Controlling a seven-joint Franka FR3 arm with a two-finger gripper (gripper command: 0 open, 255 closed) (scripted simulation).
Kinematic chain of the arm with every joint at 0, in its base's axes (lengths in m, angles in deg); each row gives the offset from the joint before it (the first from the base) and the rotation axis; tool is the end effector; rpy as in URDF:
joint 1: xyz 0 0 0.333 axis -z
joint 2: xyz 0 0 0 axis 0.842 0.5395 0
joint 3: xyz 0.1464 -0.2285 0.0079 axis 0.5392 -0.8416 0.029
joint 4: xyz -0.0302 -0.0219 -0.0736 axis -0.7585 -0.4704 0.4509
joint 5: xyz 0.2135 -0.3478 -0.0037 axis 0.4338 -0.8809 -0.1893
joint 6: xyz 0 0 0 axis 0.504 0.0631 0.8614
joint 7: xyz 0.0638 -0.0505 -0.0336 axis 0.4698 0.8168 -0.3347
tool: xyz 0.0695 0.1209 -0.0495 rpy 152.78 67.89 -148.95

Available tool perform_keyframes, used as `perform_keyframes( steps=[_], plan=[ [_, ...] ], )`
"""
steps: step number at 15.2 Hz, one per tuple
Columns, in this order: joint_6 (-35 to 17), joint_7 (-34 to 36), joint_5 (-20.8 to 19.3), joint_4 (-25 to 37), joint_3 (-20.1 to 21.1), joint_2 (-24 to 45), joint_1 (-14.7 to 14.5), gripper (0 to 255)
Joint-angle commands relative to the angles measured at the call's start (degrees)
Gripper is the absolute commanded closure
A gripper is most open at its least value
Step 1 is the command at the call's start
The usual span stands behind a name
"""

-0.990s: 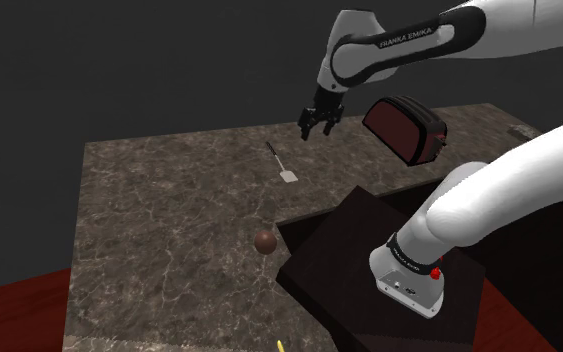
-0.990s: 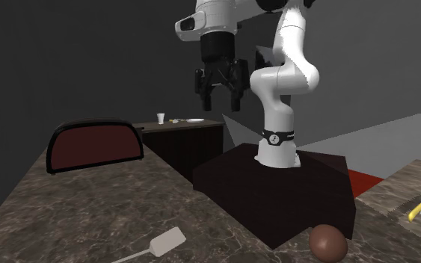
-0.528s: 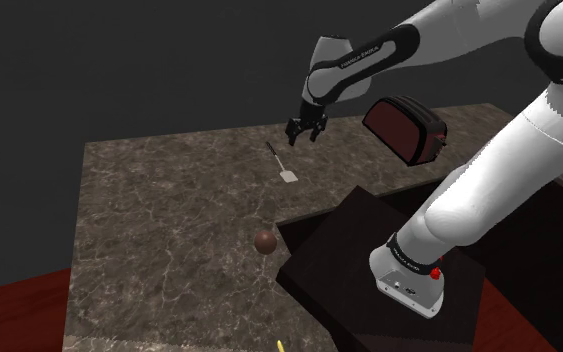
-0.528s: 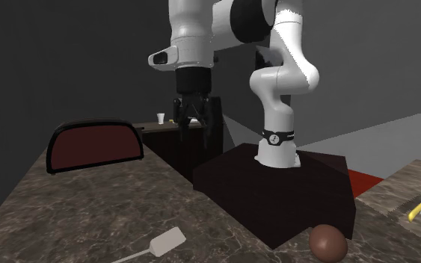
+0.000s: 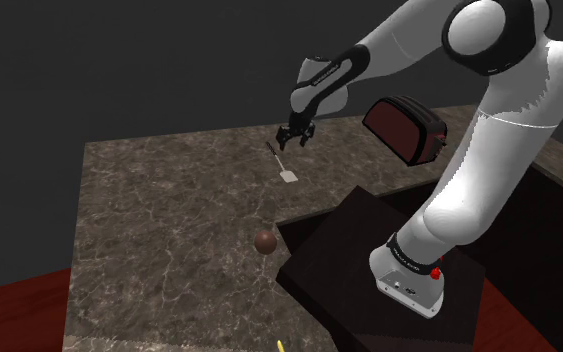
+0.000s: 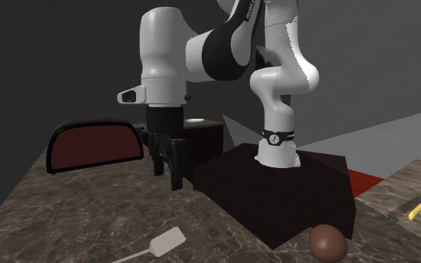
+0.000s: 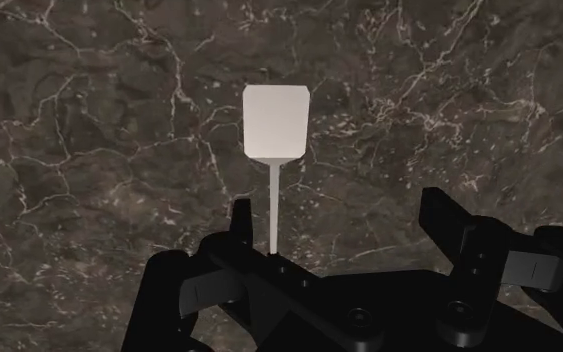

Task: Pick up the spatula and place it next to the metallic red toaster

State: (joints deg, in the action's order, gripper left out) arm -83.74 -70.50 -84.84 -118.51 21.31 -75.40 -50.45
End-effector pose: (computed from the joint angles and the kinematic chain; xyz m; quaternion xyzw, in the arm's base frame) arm 0.5140 -0.1153 0.1508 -0.9823 0.1867 -0.0124 0.0072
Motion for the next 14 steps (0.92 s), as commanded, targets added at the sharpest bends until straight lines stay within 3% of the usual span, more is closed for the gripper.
perform_keyframes(
  steps=[1, 11, 14],
  plan=[
    [-2.17, -0.15, 0.55, 2.89, -0.05, 4.67, 0.41, 0],
    [-6.88, -0.55, 2.58, 21.53, -0.1, 26.23, 3.56, 0],
    [-8.09, -0.7, 2.79, 22.53, 0.19, 28.43, 3.81, 0]
  ],
)
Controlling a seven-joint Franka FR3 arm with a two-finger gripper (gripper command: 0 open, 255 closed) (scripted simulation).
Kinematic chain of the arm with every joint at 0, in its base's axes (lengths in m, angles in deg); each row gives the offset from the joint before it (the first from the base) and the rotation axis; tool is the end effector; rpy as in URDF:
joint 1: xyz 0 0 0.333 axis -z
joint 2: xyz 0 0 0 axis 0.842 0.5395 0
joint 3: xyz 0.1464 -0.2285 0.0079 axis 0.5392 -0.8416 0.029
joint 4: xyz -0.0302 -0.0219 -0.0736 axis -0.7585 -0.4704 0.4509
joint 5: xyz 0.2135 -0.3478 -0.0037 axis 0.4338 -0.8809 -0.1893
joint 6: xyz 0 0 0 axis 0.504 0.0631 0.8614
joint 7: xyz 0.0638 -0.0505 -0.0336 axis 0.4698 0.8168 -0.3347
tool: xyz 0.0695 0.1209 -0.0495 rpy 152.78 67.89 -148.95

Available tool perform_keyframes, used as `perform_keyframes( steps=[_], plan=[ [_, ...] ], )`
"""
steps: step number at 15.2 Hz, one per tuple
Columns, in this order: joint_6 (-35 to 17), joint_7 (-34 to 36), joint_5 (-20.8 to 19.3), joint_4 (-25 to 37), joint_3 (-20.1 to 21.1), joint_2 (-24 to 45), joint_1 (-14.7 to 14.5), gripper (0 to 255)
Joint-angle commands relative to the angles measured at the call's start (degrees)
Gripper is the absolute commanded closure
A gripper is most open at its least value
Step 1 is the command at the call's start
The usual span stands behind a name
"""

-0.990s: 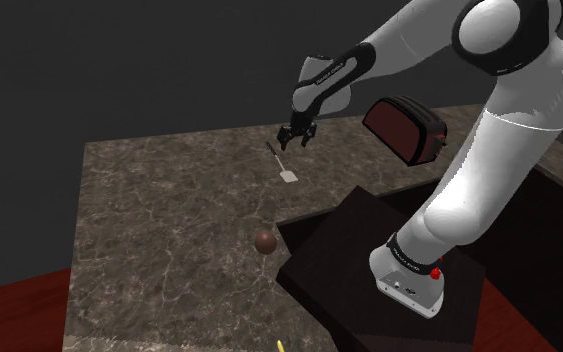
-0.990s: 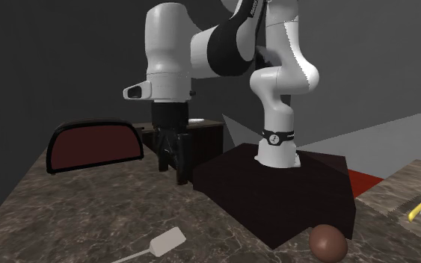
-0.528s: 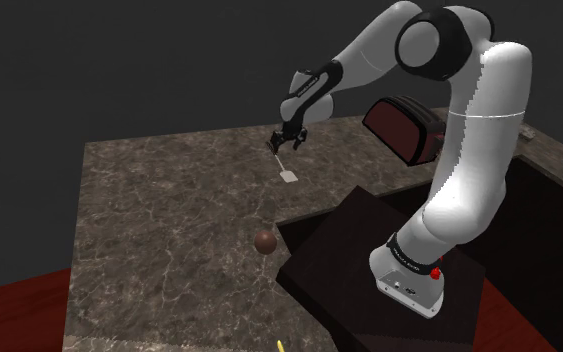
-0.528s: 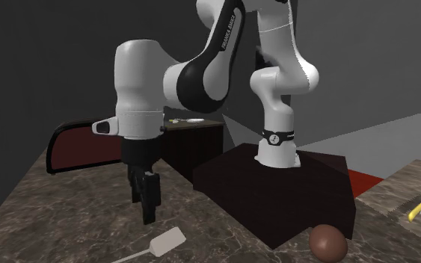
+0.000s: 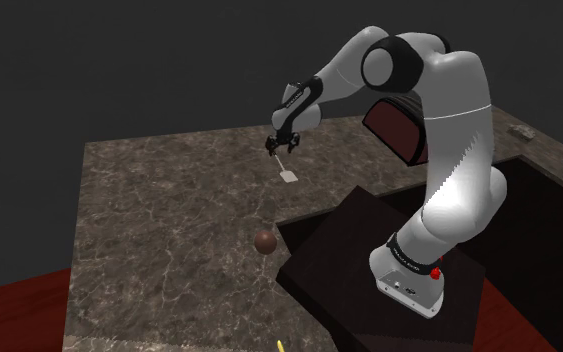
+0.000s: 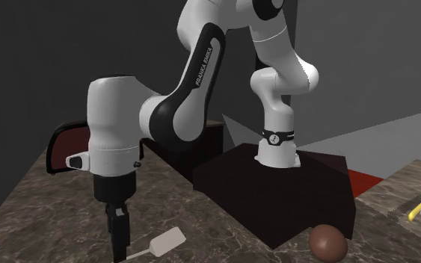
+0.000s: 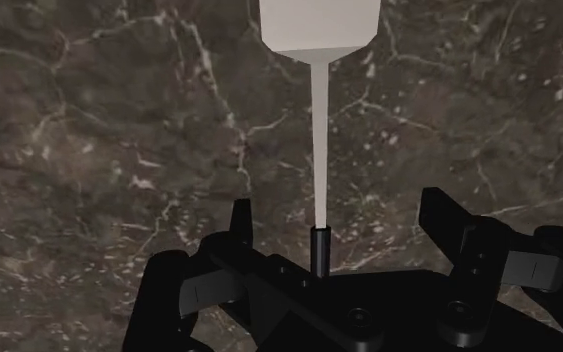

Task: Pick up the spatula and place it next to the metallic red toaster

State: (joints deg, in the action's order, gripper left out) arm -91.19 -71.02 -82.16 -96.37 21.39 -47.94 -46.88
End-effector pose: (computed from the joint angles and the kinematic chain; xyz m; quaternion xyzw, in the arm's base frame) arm 0.5781 -0.1713 0.0368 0.9741 -0.2235 0.0320 0.0069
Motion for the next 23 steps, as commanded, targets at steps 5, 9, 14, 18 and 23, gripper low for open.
perform_keyframes(
  steps=[5, 9, 14, 18, 23],
  plan=[
    [-2.33, -0.38, 0.38, 2.14, 0.53, 4.41, 0.61, 0],
    [-2.33, -0.38, 0.38, 2.14, 0.53, 4.41, 0.61, 0],
    [-2.33, -0.38, 0.38, 2.13, 0.53, 4.4, 0.61, 255],
    [-2.33, -0.38, 0.38, 2.13, 0.53, 4.4, 0.61, 255],
    [-1.93, -0.34, 0.33, 1.81, 0.44, 3.68, 0.54, 255]
  ],
)
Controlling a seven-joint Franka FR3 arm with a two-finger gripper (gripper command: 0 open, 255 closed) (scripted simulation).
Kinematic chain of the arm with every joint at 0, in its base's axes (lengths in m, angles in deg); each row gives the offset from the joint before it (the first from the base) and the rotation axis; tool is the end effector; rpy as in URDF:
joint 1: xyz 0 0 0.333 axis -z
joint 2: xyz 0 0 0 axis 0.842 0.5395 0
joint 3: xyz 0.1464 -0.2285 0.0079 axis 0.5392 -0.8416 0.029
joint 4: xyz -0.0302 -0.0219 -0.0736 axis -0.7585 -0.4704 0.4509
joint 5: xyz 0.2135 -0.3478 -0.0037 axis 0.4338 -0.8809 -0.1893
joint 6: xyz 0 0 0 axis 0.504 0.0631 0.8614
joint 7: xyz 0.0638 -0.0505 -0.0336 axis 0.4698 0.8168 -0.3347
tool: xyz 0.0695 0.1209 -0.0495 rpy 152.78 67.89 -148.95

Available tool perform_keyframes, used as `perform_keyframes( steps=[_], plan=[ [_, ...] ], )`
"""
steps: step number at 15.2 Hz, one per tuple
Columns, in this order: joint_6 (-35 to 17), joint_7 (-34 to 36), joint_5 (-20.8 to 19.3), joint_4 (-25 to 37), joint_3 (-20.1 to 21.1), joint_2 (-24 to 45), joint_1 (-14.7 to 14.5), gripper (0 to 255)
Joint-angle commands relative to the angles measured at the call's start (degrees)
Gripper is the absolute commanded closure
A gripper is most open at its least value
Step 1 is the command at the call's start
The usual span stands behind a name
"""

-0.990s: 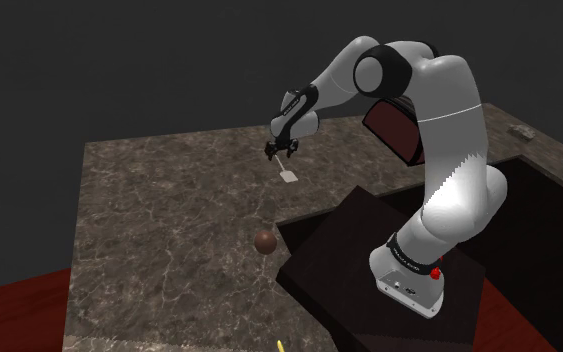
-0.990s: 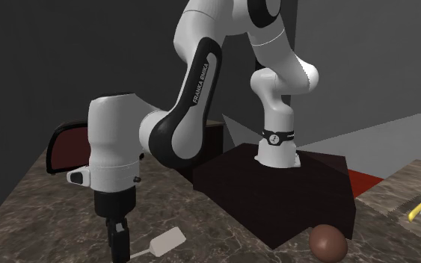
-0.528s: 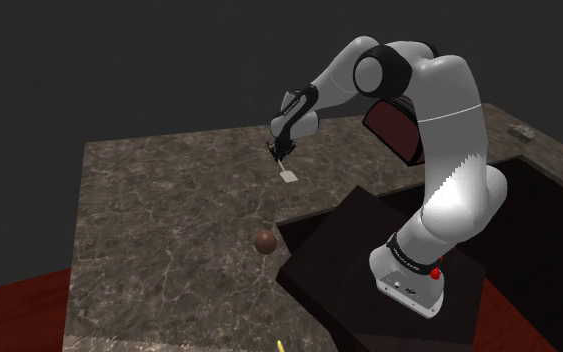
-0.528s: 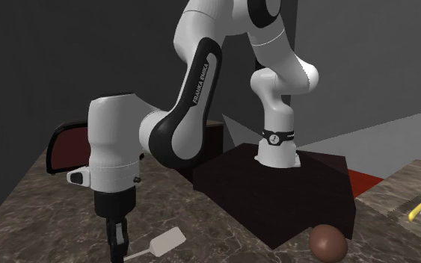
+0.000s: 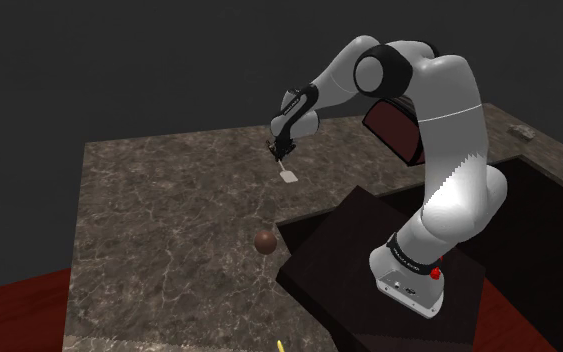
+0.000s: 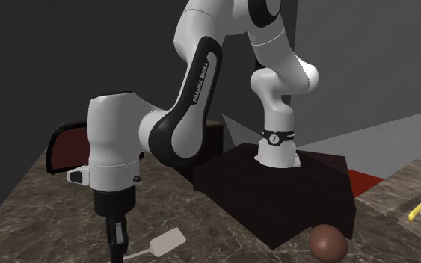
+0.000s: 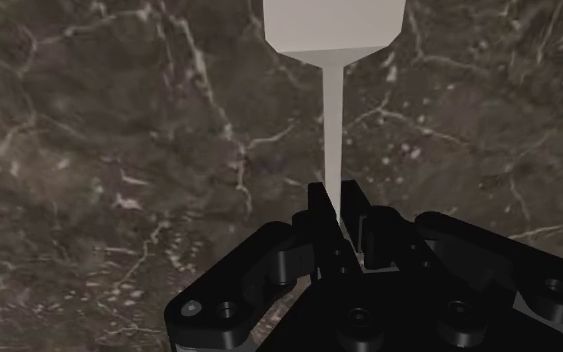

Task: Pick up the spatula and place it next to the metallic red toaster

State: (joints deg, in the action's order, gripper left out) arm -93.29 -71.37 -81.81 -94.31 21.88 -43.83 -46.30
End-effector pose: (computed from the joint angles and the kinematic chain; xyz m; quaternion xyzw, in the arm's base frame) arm 0.5769 -0.1728 0.0099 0.9741 -0.2239 0.0323 0.0071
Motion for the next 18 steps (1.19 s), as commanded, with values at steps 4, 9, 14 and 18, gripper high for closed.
perform_keyframes(
  steps=[4, 9, 14, 18],
  plan=[
    [1.84, 0.17, -0.28, -1.42, -0.42, -3.26, -0.33, 255],
    [4.11, 0.41, -0.65, -2.59, -0.9, -6.7, -0.71, 255],
    [6.55, 0.7, -1.09, -3.45, -1.38, -10.0, -1.07, 255],
    [8.62, 0.94, -1.47, -3.92, -1.75, -12.53, -1.35, 255]
  ],
)
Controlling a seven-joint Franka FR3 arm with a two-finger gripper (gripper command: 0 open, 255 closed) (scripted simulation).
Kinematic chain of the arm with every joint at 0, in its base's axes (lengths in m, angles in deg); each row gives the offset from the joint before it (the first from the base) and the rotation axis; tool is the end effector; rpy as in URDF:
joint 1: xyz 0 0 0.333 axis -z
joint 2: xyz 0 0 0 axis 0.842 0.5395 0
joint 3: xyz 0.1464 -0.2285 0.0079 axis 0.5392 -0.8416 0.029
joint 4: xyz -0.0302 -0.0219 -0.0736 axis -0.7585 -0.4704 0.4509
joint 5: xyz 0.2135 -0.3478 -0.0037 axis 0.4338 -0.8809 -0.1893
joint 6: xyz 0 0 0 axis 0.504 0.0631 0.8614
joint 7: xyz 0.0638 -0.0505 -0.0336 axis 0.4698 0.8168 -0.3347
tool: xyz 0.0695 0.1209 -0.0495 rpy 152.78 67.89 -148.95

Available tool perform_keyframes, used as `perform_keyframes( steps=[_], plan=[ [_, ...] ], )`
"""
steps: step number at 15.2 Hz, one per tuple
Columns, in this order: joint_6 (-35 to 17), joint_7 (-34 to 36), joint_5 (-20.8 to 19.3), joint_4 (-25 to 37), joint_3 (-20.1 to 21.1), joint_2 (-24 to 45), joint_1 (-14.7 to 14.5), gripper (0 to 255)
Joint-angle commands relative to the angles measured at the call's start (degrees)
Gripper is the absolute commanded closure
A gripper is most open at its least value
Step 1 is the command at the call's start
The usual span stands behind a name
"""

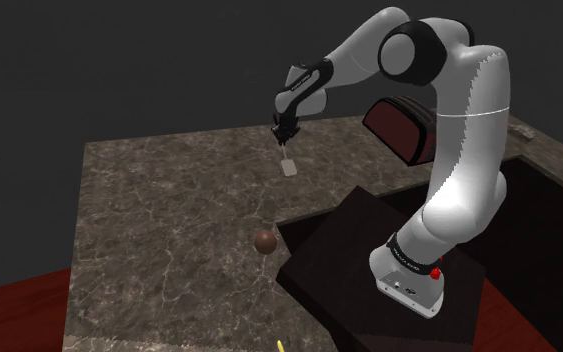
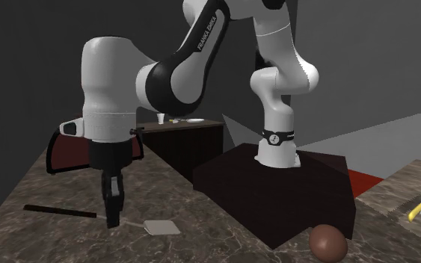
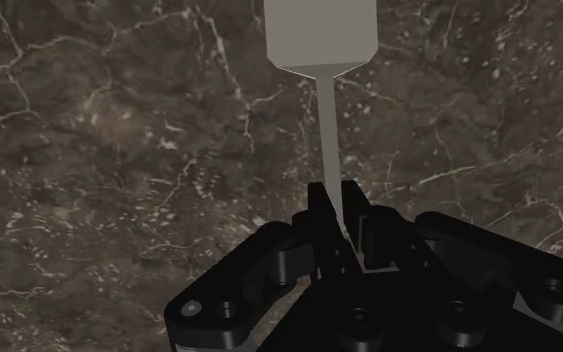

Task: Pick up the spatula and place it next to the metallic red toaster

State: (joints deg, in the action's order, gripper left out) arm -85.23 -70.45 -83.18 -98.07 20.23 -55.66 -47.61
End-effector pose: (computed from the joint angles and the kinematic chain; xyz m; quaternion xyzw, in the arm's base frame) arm 0.5857 -0.1750 0.0976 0.9740 -0.2240 0.0326 0.0071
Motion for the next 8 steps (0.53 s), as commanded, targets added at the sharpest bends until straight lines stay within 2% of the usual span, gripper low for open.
perform_keyframes(
  steps=[1, 8],
  plan=[
    [1.1, 0.09, -0.2, -0.24, -0.19, -1.32, -0.11, 255],
    [4.99, 0.55, -0.93, -0.48, -0.77, -5.45, -0.54, 255]
  ],
)
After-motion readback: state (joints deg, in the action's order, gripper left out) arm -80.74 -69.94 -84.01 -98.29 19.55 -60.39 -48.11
